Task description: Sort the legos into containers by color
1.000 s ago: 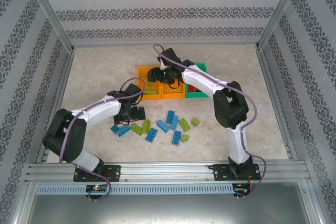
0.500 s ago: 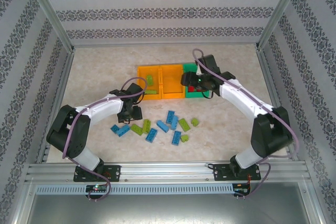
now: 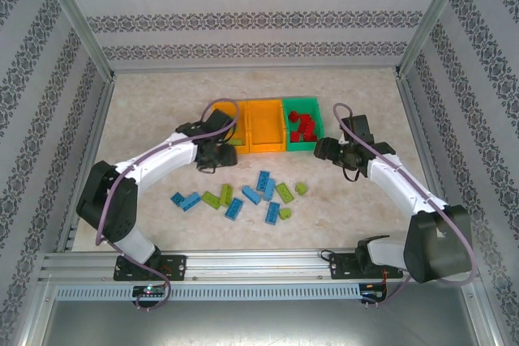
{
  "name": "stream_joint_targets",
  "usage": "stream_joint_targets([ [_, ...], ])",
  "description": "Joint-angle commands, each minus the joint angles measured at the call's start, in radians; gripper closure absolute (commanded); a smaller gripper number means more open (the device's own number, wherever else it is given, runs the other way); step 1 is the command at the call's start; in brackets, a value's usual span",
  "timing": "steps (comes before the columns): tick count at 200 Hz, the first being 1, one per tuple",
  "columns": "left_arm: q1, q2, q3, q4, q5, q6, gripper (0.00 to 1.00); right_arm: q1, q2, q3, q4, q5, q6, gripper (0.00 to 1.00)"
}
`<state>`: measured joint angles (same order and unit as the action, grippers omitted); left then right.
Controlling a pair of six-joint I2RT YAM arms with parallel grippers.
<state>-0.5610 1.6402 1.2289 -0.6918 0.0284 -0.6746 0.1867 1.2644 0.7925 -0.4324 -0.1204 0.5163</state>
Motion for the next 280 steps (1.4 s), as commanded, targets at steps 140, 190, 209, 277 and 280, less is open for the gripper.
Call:
stream_joint_targets([
  [140, -0.096, 0.687, 0.999, -0.041, 0.351, 0.025, 0.43, 0.261, -0.23, -0.306, 0.006, 0.02, -0.035, 0.33],
  [190, -0.079, 0.725, 1.032, -0.022, 0.357, -0.028, 0.29, 0.319, -0.179, -0.292, 0.042, 0.036, -0.069, 0.33],
  [209, -0.077, 0.729, 1.032, -0.02, 0.356, -0.039, 0.27, 0.336, -0.155, -0.279, 0.055, 0.024, -0.088, 0.33],
  [277, -0.077, 0.638, 0.97, -0.019, 0.348, -0.036, 0.03, 0.385, 0.002, -0.19, 0.078, 0.059, -0.126, 0.33],
  [280, -0.078, 0.63, 0.961, -0.016, 0.344, -0.034, 0.01, 0.385, 0.008, -0.185, 0.077, 0.062, -0.126, 0.33],
])
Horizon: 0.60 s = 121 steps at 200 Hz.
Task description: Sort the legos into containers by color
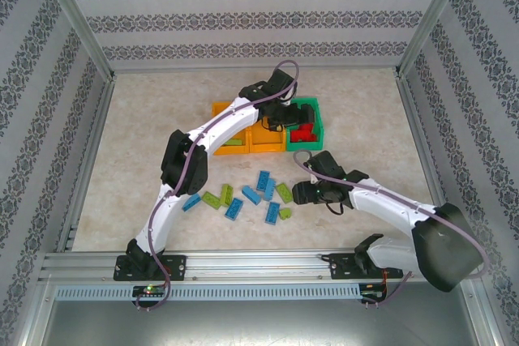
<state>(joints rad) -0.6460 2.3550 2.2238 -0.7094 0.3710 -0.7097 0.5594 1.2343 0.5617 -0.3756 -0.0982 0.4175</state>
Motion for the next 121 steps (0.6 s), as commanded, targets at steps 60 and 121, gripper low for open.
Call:
stream_joint_targets([
  [60, 0.029, -0.265, -0.267, 0.09, -0.007, -0.024, 0.0, 0.022, 0.206, 0.145, -0.024, 0.071, -0.041, 0.56],
  [121, 0.134, -0.521, -0.635, 0.218, -0.023, -0.062, 0.01, 0.041, 0.12, 0.178, -0.087, 0.095, -0.029, 0.79],
])
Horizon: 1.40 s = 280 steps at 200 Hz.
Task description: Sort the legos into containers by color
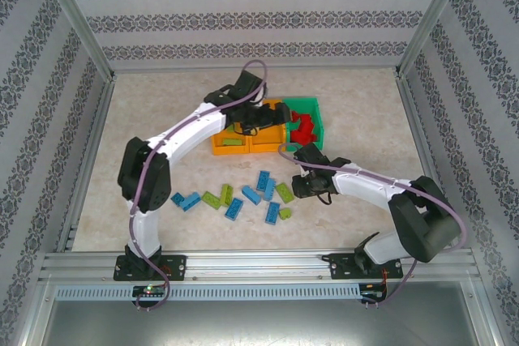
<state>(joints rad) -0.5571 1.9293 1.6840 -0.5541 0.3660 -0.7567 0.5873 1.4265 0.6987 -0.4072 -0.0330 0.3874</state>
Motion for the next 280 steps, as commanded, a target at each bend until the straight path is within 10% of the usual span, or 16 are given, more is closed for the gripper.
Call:
stream_joint_targets([
  [1, 0.047, -0.099, -0.1, 0.061, -0.02, -0.014, 0.01, 0.013, -0.077, 0.042, -0.056, 0.029, 0.002, 0.79],
  [39, 0.081, -0.251, -0.335, 0.025, -0.106, 0.024, 0.01, 0.014, -0.081, 0.192, 0.018, -0.153, 0.033, 0.78],
  [153, 0.168, -0.626, -0.788, -0.235, -0.37, 0.049, 0.01, 0.021, 0.54, 0.893, 0.081, -0.318, 0.21, 0.76],
  [280, 0.232, -0.846, -1.042, -0.256, -0.261, -0.203, 0.01, 0.008, 0.795, 1.108, -0.013, -0.325, 0.245, 0.49],
])
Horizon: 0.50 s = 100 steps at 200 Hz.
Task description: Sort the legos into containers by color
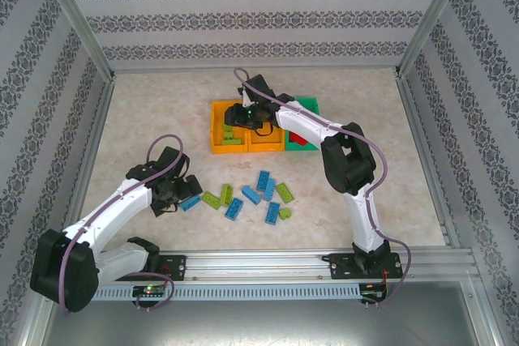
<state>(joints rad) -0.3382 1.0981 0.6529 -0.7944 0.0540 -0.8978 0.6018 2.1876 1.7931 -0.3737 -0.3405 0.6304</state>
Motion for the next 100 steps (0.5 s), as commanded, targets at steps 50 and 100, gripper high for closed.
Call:
stream_joint_targets([
  [50, 0.01, -0.003, 0.011, 0.009, 0.105, -0.098, 0.01, -0.007, -0.021, -0.026, -0.022, -0.007, -0.017, 0.37],
  [100, 0.003, 0.057, 0.006, 0.065, 0.143, -0.112, 0.01, -0.033, -0.15, -0.165, 0.018, 0.041, -0.044, 0.31],
])
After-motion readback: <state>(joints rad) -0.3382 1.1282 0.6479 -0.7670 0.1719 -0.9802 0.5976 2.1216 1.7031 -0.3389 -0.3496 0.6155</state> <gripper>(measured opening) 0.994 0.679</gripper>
